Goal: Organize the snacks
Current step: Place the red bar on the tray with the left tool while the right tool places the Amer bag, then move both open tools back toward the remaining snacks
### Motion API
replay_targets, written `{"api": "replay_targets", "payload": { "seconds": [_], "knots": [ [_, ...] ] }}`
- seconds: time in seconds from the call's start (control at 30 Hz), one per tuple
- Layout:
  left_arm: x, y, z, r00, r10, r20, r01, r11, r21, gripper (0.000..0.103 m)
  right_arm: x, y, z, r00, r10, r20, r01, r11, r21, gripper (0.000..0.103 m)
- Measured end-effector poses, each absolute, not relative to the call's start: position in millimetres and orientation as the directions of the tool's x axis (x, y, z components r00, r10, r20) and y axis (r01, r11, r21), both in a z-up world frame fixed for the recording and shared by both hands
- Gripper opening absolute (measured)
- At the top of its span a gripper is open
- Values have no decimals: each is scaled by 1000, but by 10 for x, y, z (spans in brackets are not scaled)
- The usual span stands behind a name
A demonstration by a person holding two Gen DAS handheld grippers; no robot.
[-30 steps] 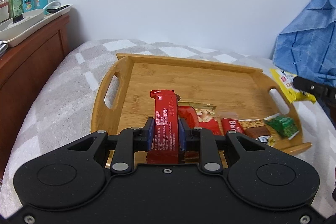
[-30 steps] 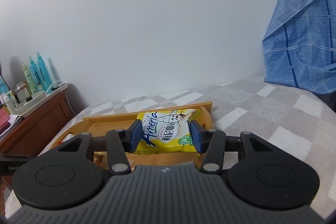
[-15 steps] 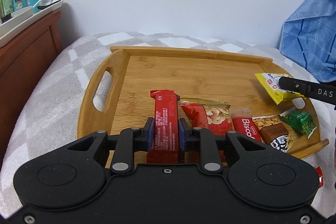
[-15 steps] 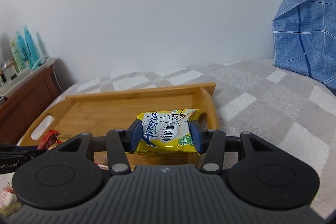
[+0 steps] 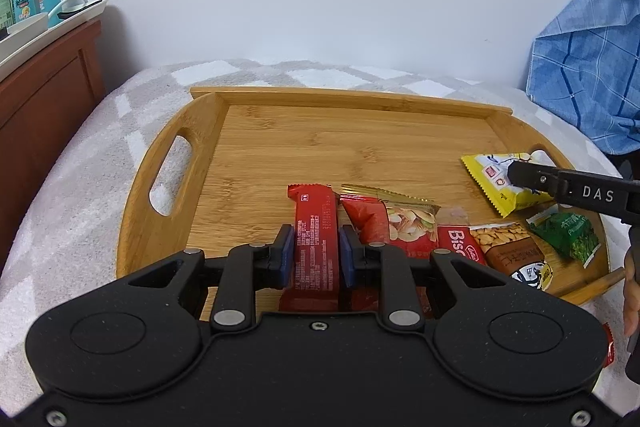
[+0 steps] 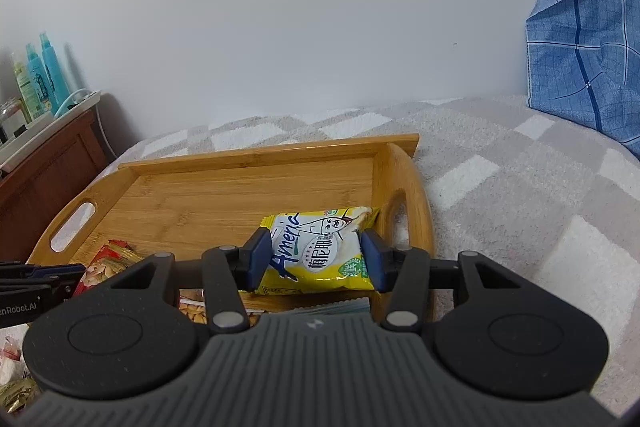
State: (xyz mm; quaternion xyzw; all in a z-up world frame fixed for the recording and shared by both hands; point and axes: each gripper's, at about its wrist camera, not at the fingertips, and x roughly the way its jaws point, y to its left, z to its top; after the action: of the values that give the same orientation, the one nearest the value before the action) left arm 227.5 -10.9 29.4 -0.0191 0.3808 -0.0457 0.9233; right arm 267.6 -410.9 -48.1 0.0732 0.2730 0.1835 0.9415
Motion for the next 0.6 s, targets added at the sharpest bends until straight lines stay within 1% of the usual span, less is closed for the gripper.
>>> {"api": "replay_targets", "payload": {
  "seconds": [0.07,0.13,0.17,0.23,0.3,0.37,0.6],
  "knots": [
    [2264,-113,303,708,-95,-700,68,995,-66,23,2673,-4093,-493,780,390,-490,-312,920,235,56],
    [2247,-114,325,708,-92,-700,66,996,-64,28,2668,-4093,-488,783,391,-483,-311,919,241,70],
    [2239,-111,339,707,-89,-701,63,996,-63,32,2658,-4102,-479,785,393,-478,-305,918,254,71],
    [2203,-108,383,710,-82,-699,58,997,-57,38,2622,-4118,-441,789,402,-465,-293,911,290,77],
    [2151,-105,436,718,-80,-692,64,997,-49,40,2560,-4113,-397,796,403,-452,-290,909,299,78],
    [2080,-106,491,720,-79,-689,71,997,-41,46,2488,-4102,-355,802,404,-440,-295,908,296,80],
    [1708,-107,650,727,-108,-678,101,994,-50,54,2183,-4175,-265,814,405,-417,-302,908,291,85]
  ]
}}
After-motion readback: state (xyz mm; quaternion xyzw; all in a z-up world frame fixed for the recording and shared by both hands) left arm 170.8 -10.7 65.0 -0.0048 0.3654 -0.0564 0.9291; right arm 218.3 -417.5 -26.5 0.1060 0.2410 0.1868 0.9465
